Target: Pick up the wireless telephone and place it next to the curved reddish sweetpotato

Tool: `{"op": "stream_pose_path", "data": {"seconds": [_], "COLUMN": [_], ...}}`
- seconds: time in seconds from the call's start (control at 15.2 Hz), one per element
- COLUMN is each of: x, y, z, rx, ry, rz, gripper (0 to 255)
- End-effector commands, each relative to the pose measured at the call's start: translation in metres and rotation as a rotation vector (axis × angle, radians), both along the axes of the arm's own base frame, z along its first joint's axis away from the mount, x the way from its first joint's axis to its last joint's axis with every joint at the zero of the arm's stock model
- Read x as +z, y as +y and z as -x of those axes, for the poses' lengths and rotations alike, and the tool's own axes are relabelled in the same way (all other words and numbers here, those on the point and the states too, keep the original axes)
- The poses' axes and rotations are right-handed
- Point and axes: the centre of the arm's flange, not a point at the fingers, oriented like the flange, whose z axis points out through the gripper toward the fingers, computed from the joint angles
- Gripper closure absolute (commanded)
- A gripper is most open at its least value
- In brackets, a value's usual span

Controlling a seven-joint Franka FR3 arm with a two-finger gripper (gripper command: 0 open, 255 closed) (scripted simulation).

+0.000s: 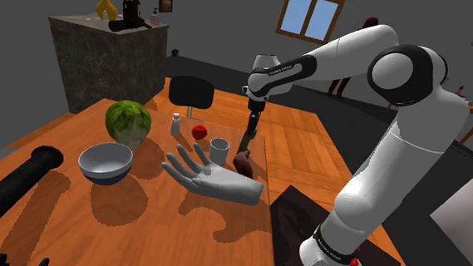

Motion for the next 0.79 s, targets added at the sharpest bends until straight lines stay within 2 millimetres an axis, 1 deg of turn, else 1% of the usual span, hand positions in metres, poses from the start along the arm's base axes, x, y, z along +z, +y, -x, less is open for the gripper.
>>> {"op": "stream_pose_path", "data": {"seconds": [0.0, 0.2, 0.26, 0.73], "x": [0.000, 0.039, 0.050, 0.050], "y": [0.000, 0.001, 0.002, 0.002], "z": [0.000, -0.003, -0.004, -0.004], "rx": [0.000, 0.000, 0.000, 0.000], "ry": [0.000, 0.000, 0.000, 0.000], "rz": [0.000, 0.000, 0.000, 0.000], "gripper": [0, 0, 0, 0]}}
